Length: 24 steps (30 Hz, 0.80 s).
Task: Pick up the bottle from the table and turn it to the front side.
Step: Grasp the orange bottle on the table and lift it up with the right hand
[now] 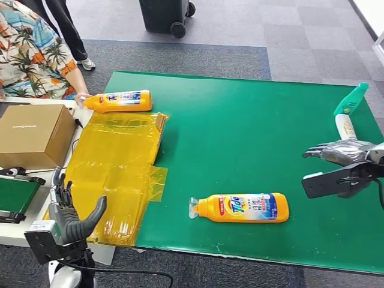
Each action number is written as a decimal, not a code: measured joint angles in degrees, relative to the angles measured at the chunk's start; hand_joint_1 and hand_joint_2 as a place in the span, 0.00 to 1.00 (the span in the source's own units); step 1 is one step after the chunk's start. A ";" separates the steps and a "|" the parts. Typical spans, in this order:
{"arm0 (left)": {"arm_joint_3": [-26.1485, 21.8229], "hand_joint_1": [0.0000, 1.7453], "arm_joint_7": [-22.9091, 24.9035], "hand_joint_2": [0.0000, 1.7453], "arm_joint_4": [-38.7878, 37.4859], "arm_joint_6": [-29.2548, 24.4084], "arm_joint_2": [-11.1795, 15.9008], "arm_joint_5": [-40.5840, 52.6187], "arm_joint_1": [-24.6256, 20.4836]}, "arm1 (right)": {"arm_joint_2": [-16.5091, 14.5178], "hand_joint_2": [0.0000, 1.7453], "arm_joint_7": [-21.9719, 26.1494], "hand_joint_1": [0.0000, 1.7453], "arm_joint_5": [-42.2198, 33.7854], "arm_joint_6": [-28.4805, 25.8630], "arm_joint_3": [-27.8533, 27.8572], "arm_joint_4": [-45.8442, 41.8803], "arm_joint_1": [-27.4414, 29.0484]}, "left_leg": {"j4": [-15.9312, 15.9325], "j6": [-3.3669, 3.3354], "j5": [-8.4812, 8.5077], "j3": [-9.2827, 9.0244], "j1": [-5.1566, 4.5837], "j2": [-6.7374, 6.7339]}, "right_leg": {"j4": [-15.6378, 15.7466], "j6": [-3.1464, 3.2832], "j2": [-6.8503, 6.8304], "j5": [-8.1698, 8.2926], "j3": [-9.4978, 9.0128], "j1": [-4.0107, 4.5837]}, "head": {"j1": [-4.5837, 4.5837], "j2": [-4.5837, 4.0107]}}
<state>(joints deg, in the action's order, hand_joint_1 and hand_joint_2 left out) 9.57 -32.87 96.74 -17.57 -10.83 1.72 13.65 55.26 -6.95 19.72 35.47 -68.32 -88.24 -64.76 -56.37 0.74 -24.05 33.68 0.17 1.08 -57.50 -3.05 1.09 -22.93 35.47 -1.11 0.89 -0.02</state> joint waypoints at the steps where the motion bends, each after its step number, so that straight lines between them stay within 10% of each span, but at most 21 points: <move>1: 0.01 0.00 -0.06 1.00 -0.15 0.04 0.02 -0.10 -0.05 | 0.79 1.00 -0.26 0.00 -0.62 -0.17 -1.50 -0.97 -0.81 | 0.00 0.00 0.00 0.00 0.00 0.00 | 0.00 0.00 0.00 0.00 0.00 0.00 | 0.01 0.00; 20: 1.15 0.00 -0.49 1.00 -2.69 0.34 0.42 -1.31 -1.87 | 3.62 1.00 -1.08 0.00 -2.85 -4.42 -15.75 -4.87 -3.22 | 0.00 -0.05 0.02 0.01 0.00 0.00 | 0.00 -0.03 0.01 0.02 -0.01 0.00 | -0.01 0.01; 24: 1.72 0.00 -0.35 1.00 -3.15 -0.15 0.49 -1.78 -2.34 | -0.65 1.00 -2.03 0.00 3.29 -14.97 -15.83 -0.38 2.70 | 0.01 -0.05 0.01 0.02 0.03 -0.02 | 0.00 -0.03 0.03 0.02 -0.06 0.04 | 0.00 0.00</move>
<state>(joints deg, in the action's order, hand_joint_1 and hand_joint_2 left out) 11.29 -33.22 93.59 -17.72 -10.34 -0.06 11.31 54.61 -8.98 23.01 20.50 -84.14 -88.62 -62.06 -56.36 0.69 -24.04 33.70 0.21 1.06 -57.50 -3.08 1.12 -22.91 35.41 -1.06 0.89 -0.02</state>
